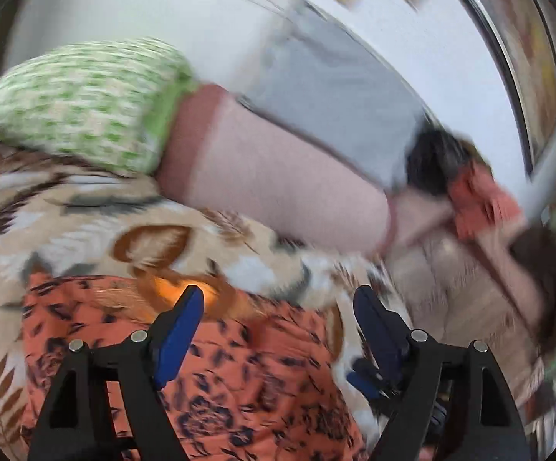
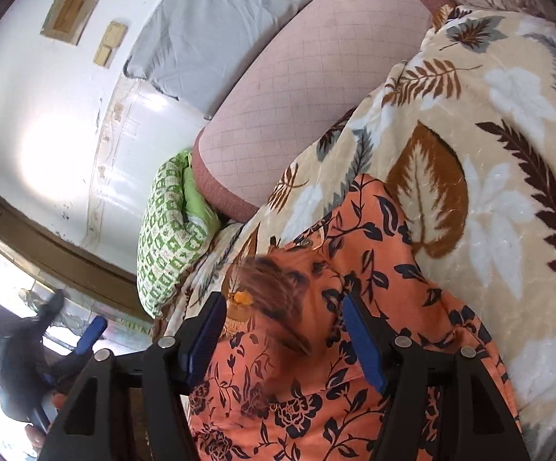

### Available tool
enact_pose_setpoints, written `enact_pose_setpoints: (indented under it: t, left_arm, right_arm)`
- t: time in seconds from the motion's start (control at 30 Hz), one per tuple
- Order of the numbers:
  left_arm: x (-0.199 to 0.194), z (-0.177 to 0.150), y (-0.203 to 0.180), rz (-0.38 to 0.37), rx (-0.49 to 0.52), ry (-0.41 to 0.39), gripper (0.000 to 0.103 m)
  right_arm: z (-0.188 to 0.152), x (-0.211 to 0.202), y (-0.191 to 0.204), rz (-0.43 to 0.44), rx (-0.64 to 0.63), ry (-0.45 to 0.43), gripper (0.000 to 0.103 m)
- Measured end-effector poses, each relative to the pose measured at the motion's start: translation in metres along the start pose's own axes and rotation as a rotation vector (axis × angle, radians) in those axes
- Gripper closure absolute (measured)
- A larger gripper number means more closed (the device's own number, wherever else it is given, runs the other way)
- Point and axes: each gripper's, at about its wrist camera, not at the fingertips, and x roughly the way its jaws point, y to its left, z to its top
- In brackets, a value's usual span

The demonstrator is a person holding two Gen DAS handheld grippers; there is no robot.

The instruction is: Fold small clothes

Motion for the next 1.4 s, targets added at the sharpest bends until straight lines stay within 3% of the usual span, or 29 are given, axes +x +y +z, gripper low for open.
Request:
enact_pose_setpoints:
  t: [0.07,0.2,0.4,0.53,0.67,0.83,0.87,0.9,0.93,0.97,1.13,1.27,1.4]
  left_arm:
    - [-0.006,-0.008,0.026,0.072,-0.051,-0.032,0.022]
    - [-0.013,-0.039,0.086,0.335,-0.103,-0.041,0.022]
    - [-0.016,-0.063,0.157,0.525,-0.197,-0.039,0.023]
    - [-0.012,-0.069,0.177,0.598,-0.211,-0.036,0.023]
    - [0.004,-0.081,0.187,0.653,-0.196,0.063,0.023]
    - [0.022,-0.094,0.189,0.711,-0.16,0.144,0.023]
    - [0.022,-0.096,0.188,0.715,-0.157,0.142,0.023]
    - [0.022,-0.097,0.189,0.717,-0.155,0.138,0.023]
    - [0.023,-0.097,0.189,0.722,-0.154,0.136,0.023]
    - [0.023,-0.098,0.19,0.727,-0.153,0.134,0.023]
    - [0.025,-0.097,0.193,0.754,-0.165,0.135,0.023]
    - [0.027,-0.094,0.192,0.77,-0.172,0.142,0.023]
    - [0.025,-0.093,0.192,0.77,-0.182,0.145,0.023]
  right_arm:
    - [-0.002,0.005,0.005,-0.003,-0.024,0.012,0.036]
    - [-0.011,0.022,0.011,-0.022,-0.066,0.079,0.036]
    - [-0.013,0.042,0.003,-0.108,-0.071,0.096,0.036]
    - [-0.01,0.06,-0.002,-0.108,-0.045,0.097,0.036]
    - [-0.012,0.077,0.014,-0.085,-0.083,0.092,0.036]
    - [-0.03,0.098,0.037,-0.21,-0.248,0.115,0.036]
    - [-0.032,0.099,0.038,-0.227,-0.271,0.107,0.041]
    - [-0.034,0.098,0.04,-0.258,-0.307,0.088,0.053]
    - [-0.035,0.096,0.041,-0.304,-0.346,0.064,0.089]
    - [-0.035,0.095,0.04,-0.342,-0.365,0.06,0.097]
    - [-0.027,0.066,0.014,-0.433,-0.256,0.042,0.098]
    - [-0.033,0.06,-0.028,-0.43,-0.119,0.225,0.094]
    - [-0.023,0.039,-0.05,-0.311,0.004,0.259,0.091]
